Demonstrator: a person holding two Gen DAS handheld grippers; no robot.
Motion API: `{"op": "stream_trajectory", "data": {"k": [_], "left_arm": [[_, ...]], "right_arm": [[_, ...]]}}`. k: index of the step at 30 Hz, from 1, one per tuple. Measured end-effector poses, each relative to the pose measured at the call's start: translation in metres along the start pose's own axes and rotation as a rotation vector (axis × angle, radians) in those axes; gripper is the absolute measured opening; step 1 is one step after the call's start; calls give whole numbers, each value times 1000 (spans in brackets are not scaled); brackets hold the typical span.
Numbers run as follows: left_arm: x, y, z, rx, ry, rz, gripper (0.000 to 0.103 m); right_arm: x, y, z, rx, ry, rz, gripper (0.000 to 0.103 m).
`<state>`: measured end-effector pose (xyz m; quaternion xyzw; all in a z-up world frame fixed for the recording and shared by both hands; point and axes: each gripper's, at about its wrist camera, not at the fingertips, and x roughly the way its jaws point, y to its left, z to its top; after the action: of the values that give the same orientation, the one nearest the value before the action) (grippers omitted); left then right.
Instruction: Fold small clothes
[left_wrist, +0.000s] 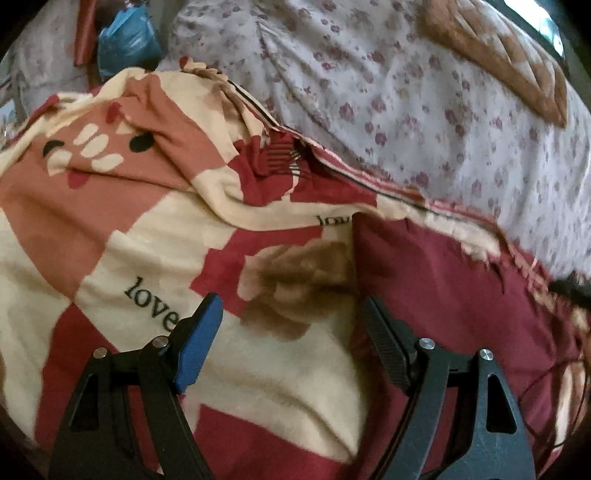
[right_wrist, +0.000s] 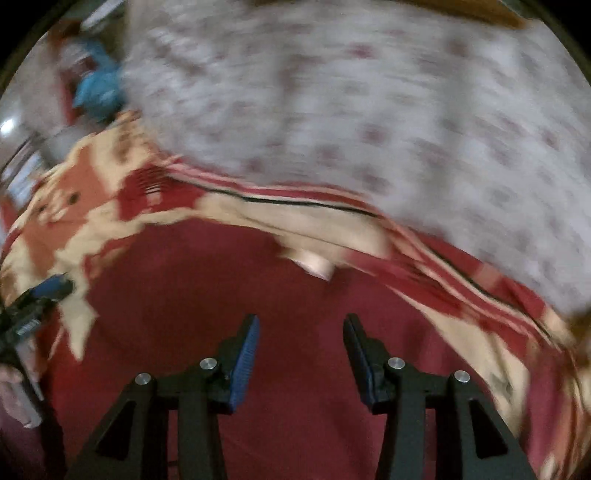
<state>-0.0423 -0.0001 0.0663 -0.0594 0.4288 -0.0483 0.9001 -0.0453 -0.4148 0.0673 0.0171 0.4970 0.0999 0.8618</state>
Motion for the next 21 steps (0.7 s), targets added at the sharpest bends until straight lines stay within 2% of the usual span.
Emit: {"op": "stream_trajectory", "data": {"k": [2, 5, 7, 9, 11, 13, 14, 15, 16, 21], "left_arm": [[7, -6, -1, -3, 19, -26, 79], [19, -27, -5, 53, 52, -30, 79], [31, -39, -9, 95, 81, -6, 79], [46, -47, -16, 141, 124, 55, 80], [47, -48, -18, 132, 115, 58, 80], [47, -48, -18, 128, 115, 57, 80], [47, -46, -18, 119, 116, 53, 80], [47, -45, -18, 109, 117, 49, 80], [47, -44, -18, 96, 117, 41, 80], [36, -46, -14, 69, 58, 19, 80]], "right_arm": [[-8, -27, -13, 76, -3, -19, 45], [-5, -49, -34, 139, 22, -49, 45], [5, -54, -46, 162, 48, -40, 45], [15, -52, -56, 171, 73, -38, 45], [25, -53, -68, 159, 81, -78, 45], [26, -50, -74, 135, 62, -113, 31], [23, -48, -74, 115, 45, -133, 28], [20, -46, -74, 98, 32, -144, 17], [16, -44, -73, 79, 16, -159, 13], [-6, -36, -62, 7, -79, -233, 12]]}}
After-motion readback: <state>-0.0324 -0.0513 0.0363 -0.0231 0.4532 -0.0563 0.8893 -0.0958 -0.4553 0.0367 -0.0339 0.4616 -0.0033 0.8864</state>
